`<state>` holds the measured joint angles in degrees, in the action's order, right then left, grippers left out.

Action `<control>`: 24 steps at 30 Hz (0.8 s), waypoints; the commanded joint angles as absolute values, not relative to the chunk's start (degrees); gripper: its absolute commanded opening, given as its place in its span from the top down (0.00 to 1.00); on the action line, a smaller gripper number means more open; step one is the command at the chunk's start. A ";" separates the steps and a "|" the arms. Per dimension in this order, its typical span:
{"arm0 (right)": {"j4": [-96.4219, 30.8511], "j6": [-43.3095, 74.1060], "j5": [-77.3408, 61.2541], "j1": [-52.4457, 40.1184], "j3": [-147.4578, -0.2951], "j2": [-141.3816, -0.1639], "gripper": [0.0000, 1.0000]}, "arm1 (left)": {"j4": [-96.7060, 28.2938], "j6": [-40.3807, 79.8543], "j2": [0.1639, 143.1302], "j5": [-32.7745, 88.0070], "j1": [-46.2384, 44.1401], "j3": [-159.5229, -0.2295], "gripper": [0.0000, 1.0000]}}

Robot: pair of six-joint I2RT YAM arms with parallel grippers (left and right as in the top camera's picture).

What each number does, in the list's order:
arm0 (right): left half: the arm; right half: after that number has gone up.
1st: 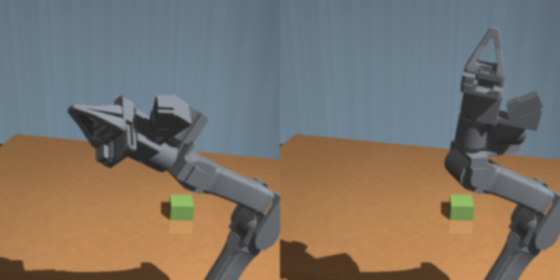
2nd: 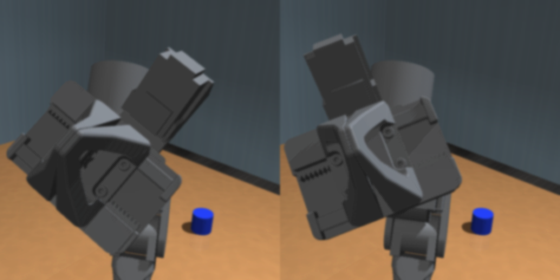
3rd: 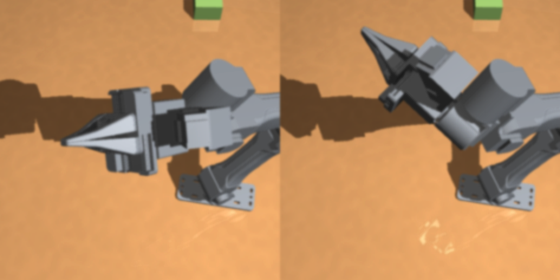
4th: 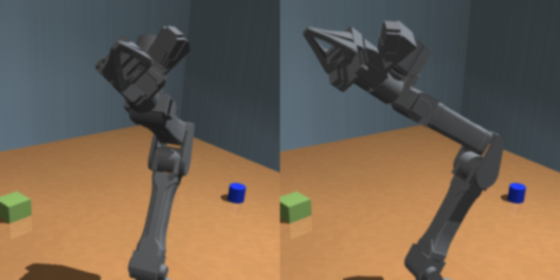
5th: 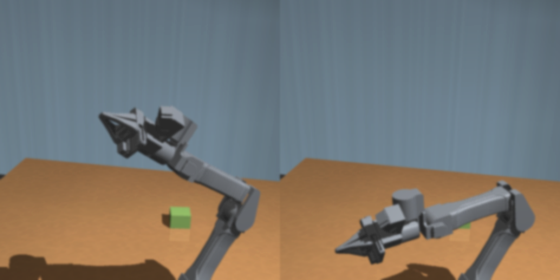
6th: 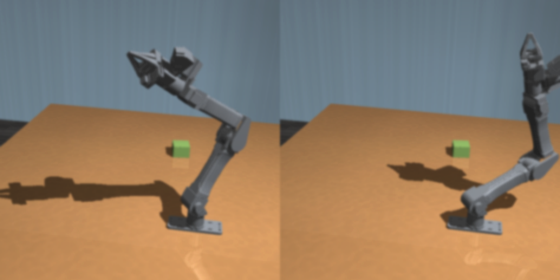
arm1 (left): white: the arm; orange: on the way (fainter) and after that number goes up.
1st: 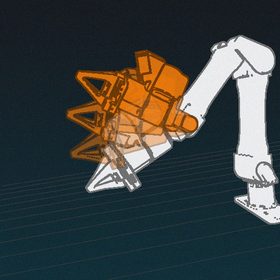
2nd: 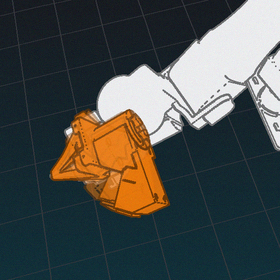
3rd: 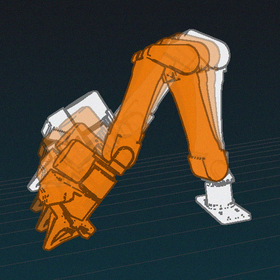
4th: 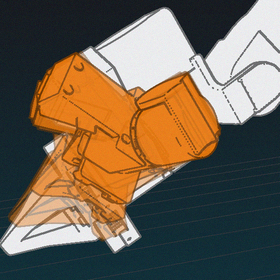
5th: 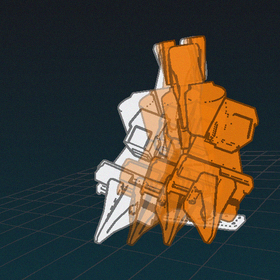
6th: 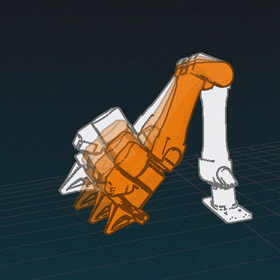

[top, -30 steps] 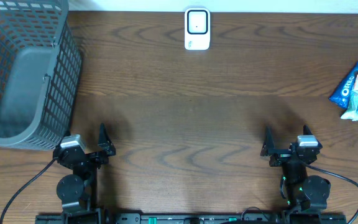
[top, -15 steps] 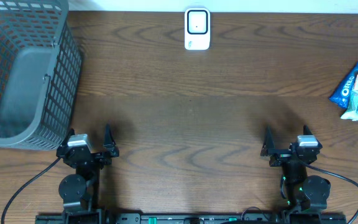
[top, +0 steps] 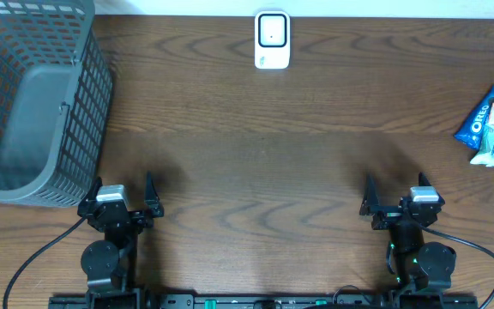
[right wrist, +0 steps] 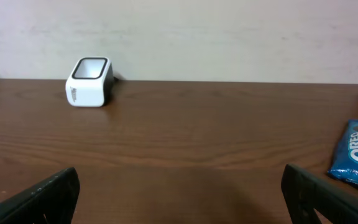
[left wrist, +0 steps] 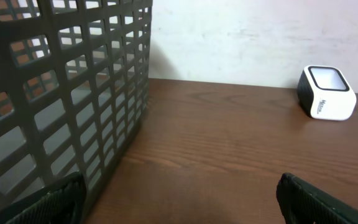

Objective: Scan the item barcode

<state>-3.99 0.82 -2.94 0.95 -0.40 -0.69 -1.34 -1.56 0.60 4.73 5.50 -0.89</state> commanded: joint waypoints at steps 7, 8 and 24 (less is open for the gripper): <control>-4.21 0.36 -2.90 1.04 -0.32 -0.38 0.01 | -3.81 -2.04 0.10 5.98 5.32 -0.23 0.02; -4.21 0.36 -2.90 1.04 -0.32 -0.38 0.01 | -3.79 -1.43 0.10 5.98 5.32 -0.23 0.02; -4.21 0.36 -2.90 1.04 -0.32 -0.38 0.01 | -3.64 -1.28 0.19 5.93 5.32 -0.23 0.02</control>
<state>-3.99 0.82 -2.94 0.95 -0.40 -0.69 -1.30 -1.50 0.60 4.75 5.50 -0.89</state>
